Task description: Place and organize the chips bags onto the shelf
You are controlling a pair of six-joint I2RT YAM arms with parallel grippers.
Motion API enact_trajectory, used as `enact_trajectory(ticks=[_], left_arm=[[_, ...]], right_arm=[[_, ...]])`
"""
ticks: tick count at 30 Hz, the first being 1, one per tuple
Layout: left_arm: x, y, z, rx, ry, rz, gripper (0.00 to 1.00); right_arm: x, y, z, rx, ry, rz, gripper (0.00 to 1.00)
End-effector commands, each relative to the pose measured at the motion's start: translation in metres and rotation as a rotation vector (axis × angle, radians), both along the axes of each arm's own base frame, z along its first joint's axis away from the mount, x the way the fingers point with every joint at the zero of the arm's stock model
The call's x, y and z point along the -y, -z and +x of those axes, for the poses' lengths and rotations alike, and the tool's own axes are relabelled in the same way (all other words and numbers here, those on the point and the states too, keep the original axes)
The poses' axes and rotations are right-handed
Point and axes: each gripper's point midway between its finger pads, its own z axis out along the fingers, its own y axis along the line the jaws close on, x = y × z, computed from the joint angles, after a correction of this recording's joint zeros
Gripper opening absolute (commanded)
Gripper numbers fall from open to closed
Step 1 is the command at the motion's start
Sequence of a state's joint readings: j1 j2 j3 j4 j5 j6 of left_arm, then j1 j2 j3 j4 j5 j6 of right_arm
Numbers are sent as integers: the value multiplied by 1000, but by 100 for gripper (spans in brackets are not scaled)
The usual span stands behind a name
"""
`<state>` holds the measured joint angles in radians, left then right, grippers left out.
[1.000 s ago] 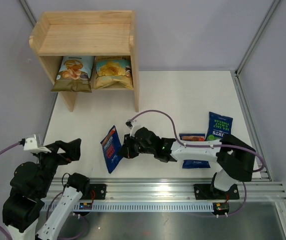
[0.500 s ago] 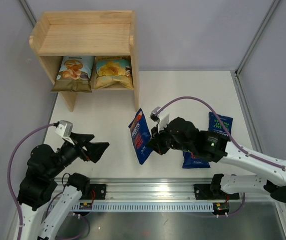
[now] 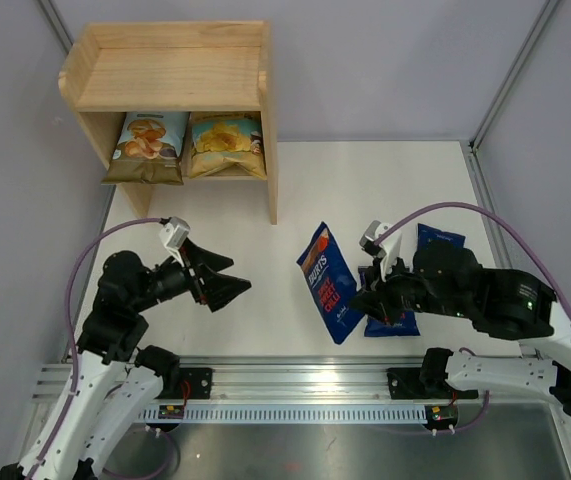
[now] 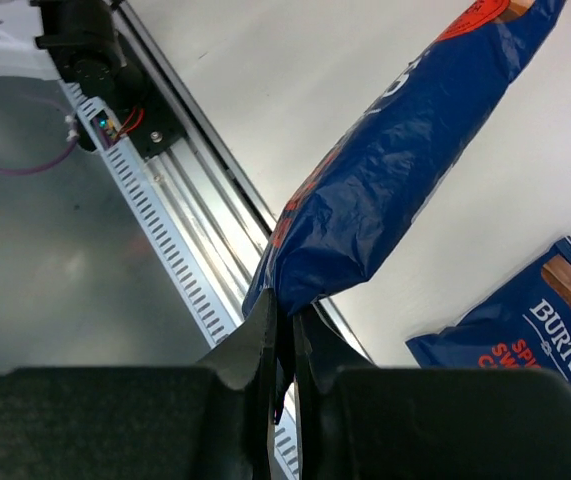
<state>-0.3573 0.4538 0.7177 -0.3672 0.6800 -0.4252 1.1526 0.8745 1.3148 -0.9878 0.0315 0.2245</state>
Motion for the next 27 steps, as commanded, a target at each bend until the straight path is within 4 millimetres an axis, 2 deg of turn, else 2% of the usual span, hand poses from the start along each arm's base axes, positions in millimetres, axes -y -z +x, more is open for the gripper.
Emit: enact_trajectory(ticks=[1,2,3,4,7,9,13,17,20,21,24,27], left_arm=[[18,-7,-1,25,128,-71,99],[23,-16,-2,69,174,-99,99],[27,-10,-5,34,205,-122,99],[30,-23,-7,113,239,-154,99],[40,-22,-9,122,318,-153,99],[47,-15,-1,99,334,-132,99],[63,-14,-1,114,422,-124,99],[82,-13,-14,90,536,-110,99],[97,-13,-38,77,669,-122,99],[102,-16,-52,60,727,-131,99],[110,-19,-72,57,815,-139,99],[112,-20,-83,47,847,-155,99]], right_arm=[[12,-19,-20,13,-97,40,0],[12,-22,-23,9,-112,51,0],[13,-21,-26,1,-128,50,0],[12,-21,-31,-8,-155,50,0],[11,-16,-42,-33,-227,32,0],[9,-15,-49,-46,-276,31,0],[4,-26,-71,-49,-428,87,0],[3,-37,-84,-33,-517,136,0],[3,-42,-88,-26,-551,147,0],[3,-40,-89,-34,-551,136,0],[5,-43,-88,-19,-550,138,0],[6,-51,-92,-5,-575,168,0]])
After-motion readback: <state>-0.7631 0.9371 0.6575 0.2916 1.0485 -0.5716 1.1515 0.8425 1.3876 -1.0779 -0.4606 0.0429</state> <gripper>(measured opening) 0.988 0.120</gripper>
